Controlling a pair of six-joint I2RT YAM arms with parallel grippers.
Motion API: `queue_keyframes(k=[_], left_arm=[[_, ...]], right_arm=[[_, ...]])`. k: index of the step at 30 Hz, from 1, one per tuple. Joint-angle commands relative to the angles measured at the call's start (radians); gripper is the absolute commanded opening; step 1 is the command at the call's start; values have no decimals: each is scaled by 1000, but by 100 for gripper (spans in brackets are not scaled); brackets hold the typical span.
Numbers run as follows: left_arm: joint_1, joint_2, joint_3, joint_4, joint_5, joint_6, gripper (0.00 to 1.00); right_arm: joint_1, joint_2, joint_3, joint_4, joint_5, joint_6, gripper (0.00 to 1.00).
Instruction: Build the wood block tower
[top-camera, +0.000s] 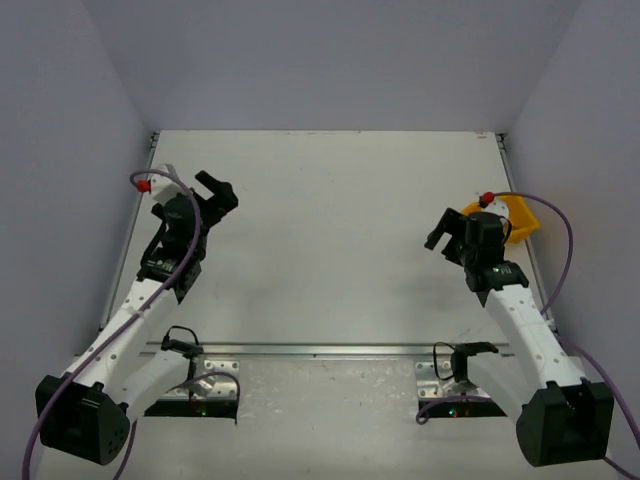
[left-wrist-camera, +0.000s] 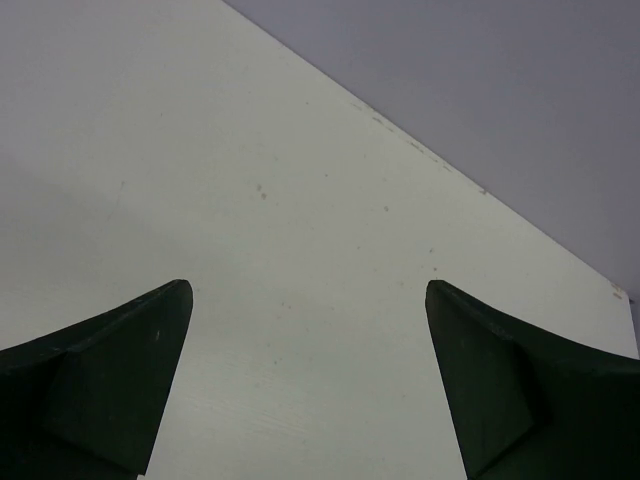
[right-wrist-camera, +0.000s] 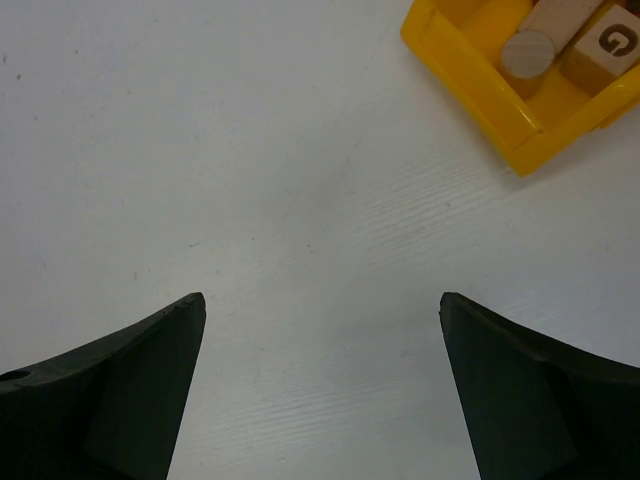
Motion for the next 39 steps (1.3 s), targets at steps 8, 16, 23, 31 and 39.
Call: queue_keyframes(k=[8, 16, 23, 31, 39], left_arm=[[4, 5, -41, 88, -8, 40, 100], [4, 30, -62, 109, 0, 51, 100], [4, 36, -63, 103, 5, 57, 100], [4, 22, -76, 119, 29, 60, 100], [4, 23, -84, 139, 32, 62, 100]], right_arm=[[-3, -21, 37, 10, 48, 6, 99], [-53, 269, 210, -77, 107, 18, 99], [-225, 568, 401, -152, 126, 25, 99], [-315, 682, 550, -199, 157, 25, 99], [-431, 713, 589, -222, 181, 40, 99]])
